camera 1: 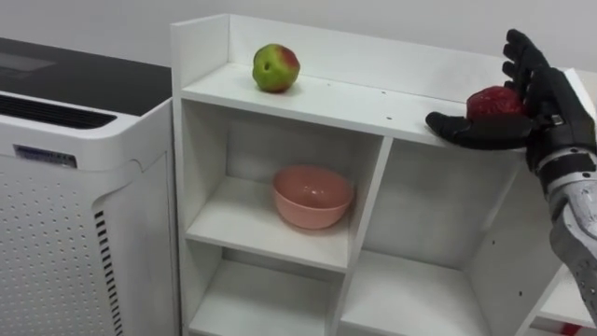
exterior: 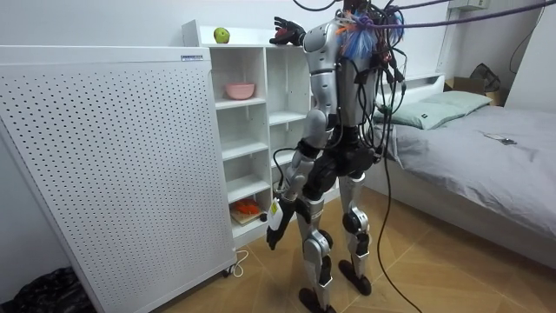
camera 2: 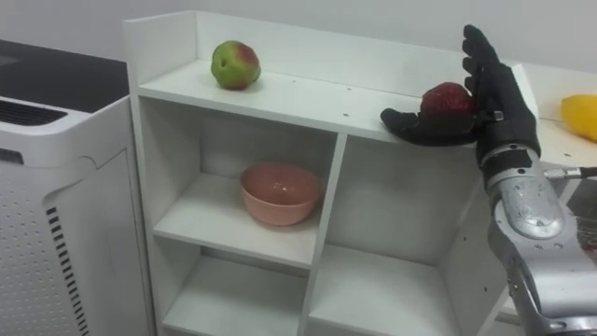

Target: Arrange fruit in the closet

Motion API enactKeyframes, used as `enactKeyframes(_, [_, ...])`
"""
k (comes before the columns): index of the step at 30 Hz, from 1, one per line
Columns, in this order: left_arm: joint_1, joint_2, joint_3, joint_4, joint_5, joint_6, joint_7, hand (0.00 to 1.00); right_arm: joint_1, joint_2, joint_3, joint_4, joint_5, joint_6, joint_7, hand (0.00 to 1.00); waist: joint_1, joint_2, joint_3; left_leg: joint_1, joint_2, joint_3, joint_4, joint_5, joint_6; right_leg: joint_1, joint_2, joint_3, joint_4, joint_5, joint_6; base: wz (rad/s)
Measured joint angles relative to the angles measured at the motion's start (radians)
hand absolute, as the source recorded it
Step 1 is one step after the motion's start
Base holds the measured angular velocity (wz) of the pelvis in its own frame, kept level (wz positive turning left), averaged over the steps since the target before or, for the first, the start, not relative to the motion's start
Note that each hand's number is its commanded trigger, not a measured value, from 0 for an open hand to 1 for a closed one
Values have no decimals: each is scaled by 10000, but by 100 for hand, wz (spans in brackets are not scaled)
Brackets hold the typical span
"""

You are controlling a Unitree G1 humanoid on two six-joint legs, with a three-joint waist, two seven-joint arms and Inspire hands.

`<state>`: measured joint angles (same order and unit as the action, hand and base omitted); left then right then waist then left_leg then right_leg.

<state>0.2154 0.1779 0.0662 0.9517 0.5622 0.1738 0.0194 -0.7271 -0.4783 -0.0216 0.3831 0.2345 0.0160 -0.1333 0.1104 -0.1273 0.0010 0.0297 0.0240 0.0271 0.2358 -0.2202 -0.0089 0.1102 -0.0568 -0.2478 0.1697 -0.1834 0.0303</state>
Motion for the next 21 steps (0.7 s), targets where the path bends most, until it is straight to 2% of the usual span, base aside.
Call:
enactKeyframes(13, [-43,6,-13,-30,-5,2,153,0,-303,-278,13,774,136,0,44,0,21,-129,16,-2,0,-21,-2,0,-1,1,-1,-28,-3,0,0,0])
enactKeyframes(14, [-47,5,-13,-30,-6,2,157,0,-308,-286,13,773,136,0,44,10,23,-134,13,-2,0,-18,-6,0,-1,-6,-1,-26,-3,0,0,0])
enactKeyframes(15, [-51,6,-17,-29,-6,2,157,0,-313,-296,13,773,136,-1,44,28,22,-131,16,1,0,-17,-8,0,-1,-7,-1,-27,-4,0,0,0])
enactKeyframes(16, [-53,6,-19,-28,-6,2,157,0,-313,-305,13,774,136,-1,45,67,25,-130,16,3,0,-17,-9,0,-1,-7,-1,-26,-4,0,0,0])
enactKeyframes(17, [-57,6,-20,-28,-7,2,157,0,-313,-321,14,774,136,-1,47,100,27,-130,17,5,0,-17,-8,0,-1,-8,-1,-27,-5,0,0,0])
enactKeyframes(21, [-53,5,-19,-28,-8,3,157,0,-315,-422,143,777,270,-5,71,100,53,-121,22,37,1,-10,0,0,-1,-19,-1,-19,-5,0,0,0])
